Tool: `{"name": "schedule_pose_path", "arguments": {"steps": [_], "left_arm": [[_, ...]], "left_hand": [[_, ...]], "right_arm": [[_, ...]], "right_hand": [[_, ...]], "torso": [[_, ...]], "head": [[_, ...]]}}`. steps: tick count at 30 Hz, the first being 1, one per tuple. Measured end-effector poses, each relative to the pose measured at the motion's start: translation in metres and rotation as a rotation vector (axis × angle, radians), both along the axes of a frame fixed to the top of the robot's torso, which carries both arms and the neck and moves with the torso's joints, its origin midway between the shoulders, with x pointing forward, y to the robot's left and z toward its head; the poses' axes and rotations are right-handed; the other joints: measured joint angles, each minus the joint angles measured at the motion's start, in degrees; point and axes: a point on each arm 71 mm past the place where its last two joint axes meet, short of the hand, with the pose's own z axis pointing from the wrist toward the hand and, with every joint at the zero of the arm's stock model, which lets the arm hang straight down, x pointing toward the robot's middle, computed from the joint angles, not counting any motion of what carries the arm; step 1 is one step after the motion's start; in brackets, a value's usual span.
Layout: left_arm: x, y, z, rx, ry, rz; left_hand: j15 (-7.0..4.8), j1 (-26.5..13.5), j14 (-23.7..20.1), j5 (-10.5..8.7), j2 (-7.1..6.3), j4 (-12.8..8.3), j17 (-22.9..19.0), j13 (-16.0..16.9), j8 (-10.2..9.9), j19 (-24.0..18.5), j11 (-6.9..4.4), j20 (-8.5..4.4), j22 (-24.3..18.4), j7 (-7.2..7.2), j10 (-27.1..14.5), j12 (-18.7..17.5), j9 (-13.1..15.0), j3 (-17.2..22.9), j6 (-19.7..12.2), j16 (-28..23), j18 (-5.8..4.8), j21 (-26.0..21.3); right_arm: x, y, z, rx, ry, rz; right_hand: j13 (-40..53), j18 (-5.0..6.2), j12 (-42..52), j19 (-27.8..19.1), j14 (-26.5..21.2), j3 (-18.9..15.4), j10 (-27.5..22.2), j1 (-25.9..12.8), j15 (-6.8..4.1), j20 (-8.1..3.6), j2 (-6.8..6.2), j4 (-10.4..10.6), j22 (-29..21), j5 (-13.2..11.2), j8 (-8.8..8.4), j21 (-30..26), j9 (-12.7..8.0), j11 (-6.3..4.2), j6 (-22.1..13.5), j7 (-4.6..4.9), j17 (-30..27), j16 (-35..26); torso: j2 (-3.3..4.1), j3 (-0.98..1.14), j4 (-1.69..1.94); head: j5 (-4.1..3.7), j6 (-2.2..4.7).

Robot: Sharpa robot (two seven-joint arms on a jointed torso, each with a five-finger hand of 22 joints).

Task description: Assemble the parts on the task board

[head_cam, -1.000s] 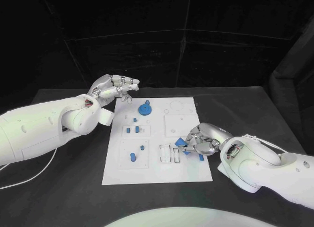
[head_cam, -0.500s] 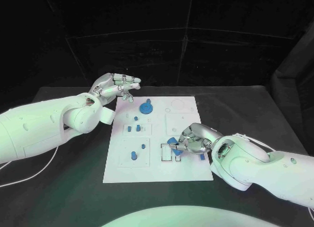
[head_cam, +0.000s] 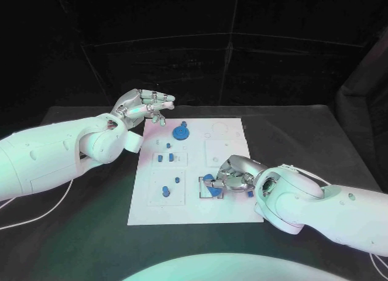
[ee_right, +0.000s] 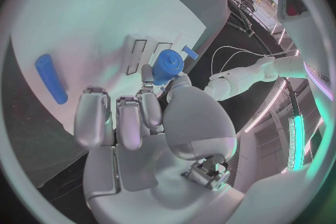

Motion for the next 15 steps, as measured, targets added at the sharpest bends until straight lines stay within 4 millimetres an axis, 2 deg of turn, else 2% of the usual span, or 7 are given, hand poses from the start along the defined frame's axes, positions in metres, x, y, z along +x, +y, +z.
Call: {"name": "schedule_pose_path", "arguments": {"steps": [6,10,11,12,13,15], "left_arm": [[0.0,-0.0006,-0.0001,0.0,0.001,-0.002],[0.0,-0.0008,-0.0001,0.0,0.001,-0.002],[0.0,-0.0007,-0.0001,0.0,0.001,-0.002],[0.0,-0.0007,-0.0002,0.0,0.001,-0.002],[0.0,-0.0007,-0.0002,0.0,0.001,-0.002],[0.0,-0.0008,-0.0002,0.0,0.002,-0.003]], "left_hand": [[0.0,0.0,0.0,0.0,0.0,0.0,0.0,0.02,0.0,0.0,0.0,0.0,0.0,0.0,0.0,0.0,0.0,0.0,0.0,0.0,0.0,0.0],[0.0,0.0,0.0,0.0,0.0,0.0,0.0,0.04,0.0,0.0,0.0,0.0,0.01,0.0,0.0,0.0,0.0,0.0,0.0,0.0,0.0,0.0],[0.0,0.0,0.0,0.0,0.0,0.0,0.0,0.05,0.0,0.0,0.0,0.0,-0.01,0.0,0.0,0.0,0.0,0.0,0.0,0.0,0.0,0.0],[0.0,0.0,0.0,0.0,0.0,0.0,0.0,0.04,0.0,0.0,0.0,0.0,-0.04,0.0,0.0,0.0,0.0,0.0,0.0,0.0,0.0,0.0],[0.0,0.0,0.0,0.0,0.0,0.0,0.0,0.04,0.0,0.0,0.0,0.0,-0.04,0.0,0.0,0.0,0.0,0.0,0.0,0.0,0.0,0.0],[0.0,0.0,0.0,0.0,0.0,0.0,0.0,0.04,0.0,0.0,0.0,0.0,-0.04,0.0,0.0,0.0,0.0,0.0,0.0,0.0,0.0,0.0]], "right_arm": [[0.0026,0.0051,-0.0022,-0.012,0.002,-0.002],[0.0039,0.008,-0.0034,-0.02,0.003,-0.002],[0.0043,0.0082,-0.0037,-0.024,0.003,-0.003],[0.0047,0.0081,-0.004,-0.027,0.003,-0.004],[0.005,0.008,-0.0044,-0.03,0.003,-0.005],[0.0059,0.0078,-0.005,-0.037,0.002,-0.008]], "right_hand": [[-0.14,0.0,0.0,0.0,0.0,-0.17,0.0,0.0,0.0,0.0,0.0,-0.16,0.0,-0.21,-0.01,0.0,0.02,0.0,0.18,0.17,0.0,0.0],[-0.28,0.01,-0.14,0.0,0.0,-0.97,0.0,-0.81,0.0,0.0,-0.01,-0.15,-0.09,-2.34,0.0,0.0,0.5,0.0,0.52,-0.14,-0.01,0.0],[-0.44,0.01,-0.49,0.0,0.0,-1.43,0.0,-1.33,0.0,0.0,0.11,-0.13,-0.2,-3.93,0.01,0.0,0.68,-0.01,0.63,-0.24,-0.01,-0.08],[-0.77,0.01,-1.01,0.0,-0.01,-2.01,0.0,-2.34,-0.01,0.0,0.13,-0.26,-0.57,-6.53,0.0,0.0,0.83,-0.02,0.82,-0.43,-0.01,-0.42],[-1.41,0.01,-1.81,-0.04,-0.01,-2.77,-0.02,-3.62,-0.01,-0.04,0.12,-0.43,-1.21,-9.59,-0.26,-0.41,0.99,0.0,0.8,-0.4,-0.01,-0.82],[-2.54,0.0,-3.16,-0.37,-0.01,-3.73,-0.68,-5.36,-0.01,-0.31,-0.29,-0.08,-2.34,-14.12,-0.47,-1.15,1.17,0.19,0.4,-0.02,-0.01,-1.44]], "torso": [[0.0,0.01,0.0],[0.01,0.0,0.0],[0.01,0.0,0.0],[0.01,0.0,0.01],[0.02,0.0,0.0],[0.02,0.01,0.0]], "head": [[0.01,0.05],[0.01,0.03],[0.01,0.01],[0.03,-0.02],[0.05,-0.06],[0.09,-0.08]]}}
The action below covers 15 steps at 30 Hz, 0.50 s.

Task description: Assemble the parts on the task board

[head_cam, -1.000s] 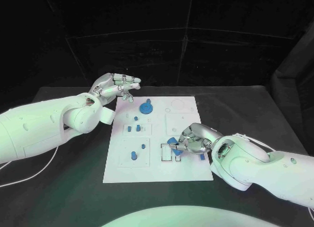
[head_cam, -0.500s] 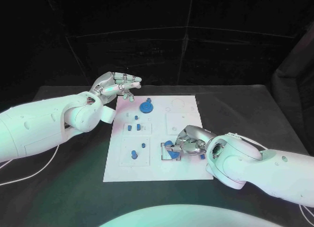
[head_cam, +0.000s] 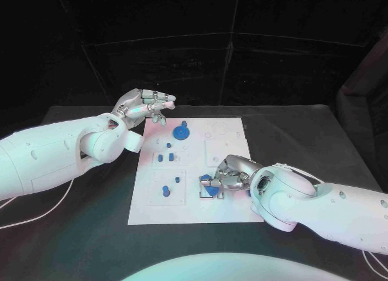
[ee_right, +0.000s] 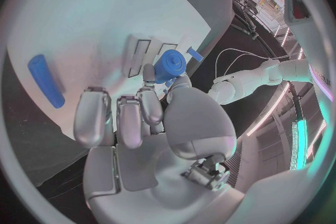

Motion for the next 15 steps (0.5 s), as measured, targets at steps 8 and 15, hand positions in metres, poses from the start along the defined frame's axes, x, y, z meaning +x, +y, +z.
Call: {"name": "schedule_pose_path", "arguments": {"steps": [8,15], "left_arm": [[0.0,0.0001,-0.0001,0.0,0.001,-0.001],[0.0001,0.0,-0.0002,0.001,0.003,-0.002]], "left_hand": [[0.21,0.0,-0.21,0.0,0.0,0.0,-0.15,0.0,0.0,0.0,0.0,0.0,0.0,0.0,0.0,0.0,0.0,0.0,0.0,0.0,0.0,0.0],[0.0,0.0,-0.42,0.0,0.0,0.0,-0.19,-0.01,0.0,0.0,0.0,0.0,-0.06,0.0,0.0,0.0,0.0,0.0,0.0,0.0,0.0,0.0]], "right_arm": [[0.0005,0.0011,-0.0004,-0.013,-0.004,0.003],[-0.0016,0.0007,0.0014,-0.011,-0.011,0.016]], "right_hand": [[-3.34,0.0,-4.65,-1.21,0.0,5.77,-2.23,-8.22,0.0,0.62,-7.35,0.46,-3.05,-6.75,-0.87,-1.95,1.32,0.82,-1.64,1.06,-0.8,-1.72],[-3.43,0.0,-4.9,-1.21,0.0,8.71,-2.22,-5.29,0.01,0.62,-7.21,-0.08,-3.21,-4.0,-0.87,-1.96,2.14,0.82,-1.64,1.06,-0.97,-2.07]], "torso": [[0.0,0.01,0.0],[-0.02,0.05,-0.05]], "head": [[0.08,-0.13],[0.03,-0.18]]}}
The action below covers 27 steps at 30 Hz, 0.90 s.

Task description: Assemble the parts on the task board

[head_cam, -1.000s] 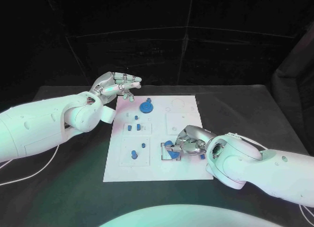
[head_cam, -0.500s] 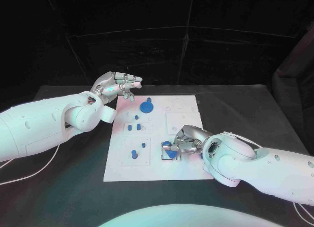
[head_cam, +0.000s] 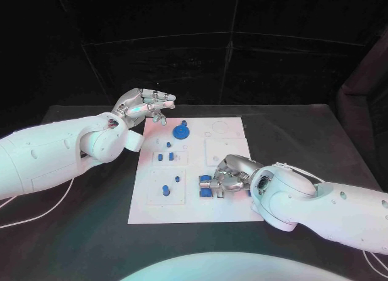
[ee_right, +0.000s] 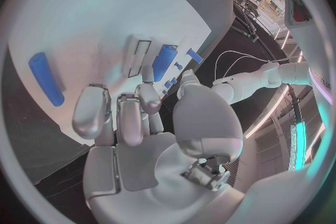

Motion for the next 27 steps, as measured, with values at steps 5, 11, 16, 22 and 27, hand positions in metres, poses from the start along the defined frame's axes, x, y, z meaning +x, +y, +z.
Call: {"name": "schedule_pose_path", "arguments": {"steps": [5,11,16,22,27], "left_arm": [[0.0,0.0,0.0,0.0,0.001,0.0],[0.0,0.001,0.0,0.001,0.001,0.001],[0.0,0.001,0.0,0.001,0.002,0.0],[0.0,0.002,0.0,0.002,0.002,0.002],[0.0,0.003,-0.001,0.003,0.003,0.004]], "left_hand": [[0.0,0.0,0.0,0.0,0.0,0.0,-0.01,0.0,0.0,0.0,0.0,0.0,0.0,0.0,0.0,0.0,0.0,0.0,0.0,0.0,0.0,0.0],[0.0,0.0,0.0,0.0,0.0,0.0,-0.01,0.0,0.0,0.0,0.0,0.0,0.0,0.0,0.0,0.0,0.0,0.0,0.0,0.0,0.0,0.0],[0.0,0.0,0.0,0.0,0.0,0.0,-0.01,-0.01,0.0,0.0,0.0,0.0,0.01,0.0,0.0,0.0,0.0,0.0,0.0,0.0,0.0,0.0],[0.0,0.0,0.0,0.0,0.0,0.0,-0.01,-0.01,0.0,0.0,0.0,0.0,0.01,0.0,0.0,0.0,0.0,0.0,0.0,0.0,0.0,0.0],[0.0,0.0,0.0,0.0,0.0,0.0,-0.01,-0.01,0.0,0.0,0.0,0.0,0.01,0.0,0.0,0.0,0.0,0.0,0.0,0.0,0.01,0.0]], "right_arm": [[-0.001,-0.004,0.001,0.002,-0.008,0.015],[-0.003,-0.003,0.003,-0.002,-0.022,0.044],[-0.002,-0.007,0.003,-0.005,-0.039,0.046],[-0.004,-0.029,0.008,0.014,-0.063,0.01],[-0.008,-0.06,0.013,0.03,-0.066,-0.039]], "right_hand": [[0.57,0.0,-0.06,0.0,0.0,0.96,0.0,8.58,0.0,0.0,1.0,-3.63,0.24,4.04,0.0,0.0,0.86,0.0,0.0,0.0,0.3,0.0],[0.67,0.0,-0.29,0.0,0.0,1.92,0.01,15.11,0.0,0.0,1.92,-8.0,0.33,3.18,0.0,0.0,1.41,0.0,0.0,0.0,0.3,0.0],[0.76,0.0,-0.67,0.0,0.0,2.11,0.23,15.6,0.0,0.0,2.42,-8.18,0.33,3.08,-0.11,-0.25,1.48,-0.22,0.0,0.0,0.36,0.0],[0.83,0.0,-0.67,0.0,-0.18,-0.62,0.2,11.54,0.28,0.0,2.62,-5.45,0.21,7.83,-2.26,-0.25,1.08,-0.19,-2.21,0.73,0.35,0.0],[0.83,0.0,-1.09,-0.2,0.0,-1.48,0.0,11.51,0.44,0.2,3.19,-4.92,0.08,9.81,-3.79,-0.46,0.67,0.45,-2.97,1.12,0.35,-0.12]], "torso": [[-0.01,0.01,-0.04],[-0.01,0.01,-0.07],[-0.01,0.01,-0.05],[-0.03,0.0,-0.03],[-0.12,-0.02,-0.15]], "head": [[-0.01,-0.02],[0.03,-0.16],[-0.16,-0.04],[-0.31,0.04],[-0.83,0.13]]}}
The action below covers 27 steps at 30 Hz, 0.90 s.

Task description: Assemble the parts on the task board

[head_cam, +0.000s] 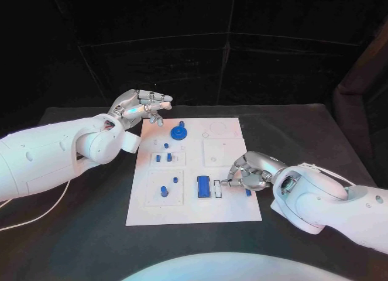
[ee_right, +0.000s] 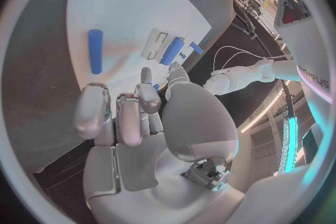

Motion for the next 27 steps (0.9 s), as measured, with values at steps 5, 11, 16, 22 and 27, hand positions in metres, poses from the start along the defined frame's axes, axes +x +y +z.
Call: {"name": "schedule_pose_path", "arguments": {"steps": [5,11,16,22,27], "left_arm": [[0.0,0.0,0.0,0.0,0.0,0.0],[0.0,-0.001,-0.001,0.0,0.002,-0.002],[-0.001,-0.001,-0.001,-0.001,0.002,-0.002],[-0.001,-0.001,-0.002,0.0,0.003,-0.002],[-0.001,0.0,-0.002,0.0,0.004,-0.001]], "left_hand": [[0.0,0.0,0.0,0.0,0.0,0.0,0.0,0.0,0.0,0.0,0.0,0.0,0.0,0.0,0.0,0.0,0.0,0.0,0.0,0.0,0.0,0.0],[0.0,0.0,0.0,0.0,0.0,0.0,0.0,0.0,0.0,0.0,0.0,0.0,0.0,0.0,0.0,0.0,0.0,0.0,0.0,0.0,-0.01,0.0],[0.0,0.0,0.0,0.0,0.0,0.0,-0.05,-0.01,0.0,0.0,0.21,0.0,-0.05,0.0,-0.21,0.0,0.0,0.0,0.0,0.0,0.0,-0.37],[0.0,0.0,0.0,0.0,0.0,0.0,-0.05,0.0,0.0,0.0,0.21,0.0,-0.05,0.0,-0.21,0.0,0.0,0.0,0.0,0.0,0.0,-0.4],[0.0,0.0,0.0,0.0,0.0,0.0,-0.05,-0.01,0.0,0.0,0.21,0.0,-0.05,0.0,-0.21,0.0,0.0,0.0,0.0,0.0,0.0,-0.4]], "right_arm": [[-0.004,-0.024,0.003,-0.003,0.011,-0.032],[-0.004,-0.04,0.002,-0.054,0.008,-0.042],[-0.002,-0.043,0.0,-0.109,-0.002,-0.031],[0.001,-0.04,-0.004,-0.175,-0.014,-0.01],[0.003,-0.039,-0.006,-0.218,-0.016,-0.002]], "right_hand": [[-0.06,0.0,-0.42,0.0,-0.21,0.26,-0.09,2.01,0.2,0.0,1.2,-1.13,-0.11,1.3,-0.66,0.0,-0.11,0.09,0.0,0.0,-0.08,-0.14],[-0.62,0.01,-1.13,-0.2,-0.21,-0.65,-0.3,2.35,0.2,0.2,0.97,-1.4,-0.42,0.86,-0.66,-0.4,0.04,0.29,1.15,-0.08,-0.31,-0.37],[-0.6,0.0,-1.13,-0.2,-0.21,-1.3,-0.3,2.16,0.2,0.2,0.77,-1.07,-0.42,0.43,-0.66,-0.4,0.09,0.29,1.36,-0.29,-0.31,-0.36],[-0.5,0.0,-1.13,-0.2,-0.21,-1.5,-0.3,1.95,0.2,0.2,0.57,-0.86,-0.42,0.14,-0.65,-0.4,0.15,0.29,1.36,-0.29,-0.23,-0.36],[-0.41,0.0,-1.13,-0.2,-0.21,-1.89,-0.3,1.73,0.2,0.2,0.35,-0.8,-0.42,0.13,-0.87,-0.4,0.14,0.29,1.36,-0.29,-0.23,-0.36]], "torso": [[0.01,-0.01,0.0],[0.06,-0.01,-0.01],[0.12,0.0,0.06],[0.15,0.03,0.19],[0.15,-0.01,0.22]], "head": [[-0.6,0.25],[-1.35,0.37],[-1.49,0.41],[-1.47,0.32],[-1.39,0.24]]}}
